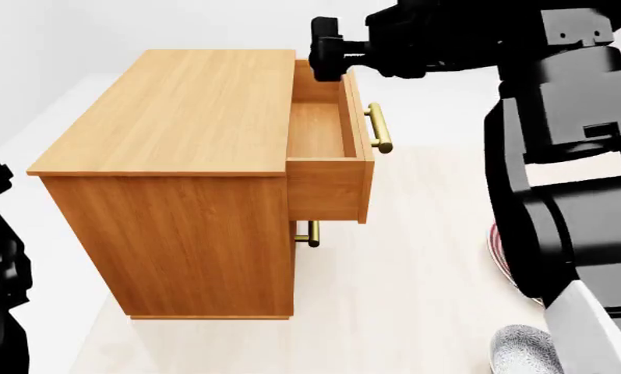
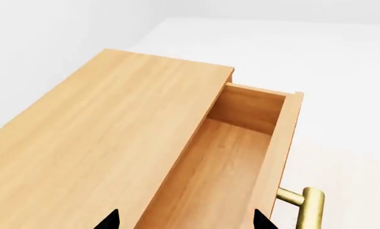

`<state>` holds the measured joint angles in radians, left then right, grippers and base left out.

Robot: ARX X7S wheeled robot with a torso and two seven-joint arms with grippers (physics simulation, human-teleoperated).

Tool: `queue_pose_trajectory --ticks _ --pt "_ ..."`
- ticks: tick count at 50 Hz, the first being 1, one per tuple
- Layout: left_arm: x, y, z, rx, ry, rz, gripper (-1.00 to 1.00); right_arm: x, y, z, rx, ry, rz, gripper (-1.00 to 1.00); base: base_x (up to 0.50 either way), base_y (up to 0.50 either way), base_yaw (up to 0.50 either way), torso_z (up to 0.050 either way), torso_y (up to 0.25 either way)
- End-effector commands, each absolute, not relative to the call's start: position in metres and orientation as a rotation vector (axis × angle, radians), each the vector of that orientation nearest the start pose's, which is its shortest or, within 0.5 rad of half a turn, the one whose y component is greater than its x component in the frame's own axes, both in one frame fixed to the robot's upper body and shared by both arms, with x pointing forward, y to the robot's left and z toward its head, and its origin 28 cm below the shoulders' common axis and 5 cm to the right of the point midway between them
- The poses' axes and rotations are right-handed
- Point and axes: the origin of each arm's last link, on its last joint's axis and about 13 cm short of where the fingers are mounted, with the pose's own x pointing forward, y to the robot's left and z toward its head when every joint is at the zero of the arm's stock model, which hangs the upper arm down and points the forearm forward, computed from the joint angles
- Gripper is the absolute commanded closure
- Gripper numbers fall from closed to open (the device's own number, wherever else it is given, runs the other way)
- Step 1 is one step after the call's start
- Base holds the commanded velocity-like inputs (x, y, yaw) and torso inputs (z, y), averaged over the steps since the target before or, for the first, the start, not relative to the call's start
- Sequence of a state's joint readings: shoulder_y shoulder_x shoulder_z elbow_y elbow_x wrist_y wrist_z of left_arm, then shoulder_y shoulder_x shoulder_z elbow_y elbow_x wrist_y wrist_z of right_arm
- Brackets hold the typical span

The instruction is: Open the top drawer of the cabinet and put the bowl in it.

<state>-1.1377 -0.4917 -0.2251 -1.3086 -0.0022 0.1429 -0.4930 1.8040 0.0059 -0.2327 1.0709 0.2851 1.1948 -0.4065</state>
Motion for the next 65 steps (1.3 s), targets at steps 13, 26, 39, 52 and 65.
queue_pose_trajectory --ticks 13,26,39,52,65 --pt "0.362 0.421 0.141 -0.019 -0.022 1.036 -1.00 0.396 -0.087 0.345 -0.008 0.621 0.423 -1.00 0.00 0.00 0.00 0.000 0.000" --pt "0.363 0.419 0.139 -0.018 -0.019 1.033 -1.00 0.398 -0.087 0.333 -0.063 0.657 0.412 -1.00 0.00 0.00 0.00 0.000 0.000" --pt "0.363 0.418 0.140 -0.018 -0.022 1.027 -1.00 0.398 -0.093 0.334 -0.151 0.667 0.330 -1.00 0.00 0.00 0.00 0.000 0.000" --pt "0.364 0.417 0.140 -0.017 -0.023 1.024 -1.00 0.399 -0.104 0.333 -0.244 0.676 0.232 -1.00 0.00 0.00 0.00 0.000 0.000" --pt "0.363 0.417 0.139 -0.016 -0.020 1.025 -1.00 0.399 -0.115 0.333 -0.334 0.690 0.141 -1.00 0.00 0.00 0.00 0.000 0.000"
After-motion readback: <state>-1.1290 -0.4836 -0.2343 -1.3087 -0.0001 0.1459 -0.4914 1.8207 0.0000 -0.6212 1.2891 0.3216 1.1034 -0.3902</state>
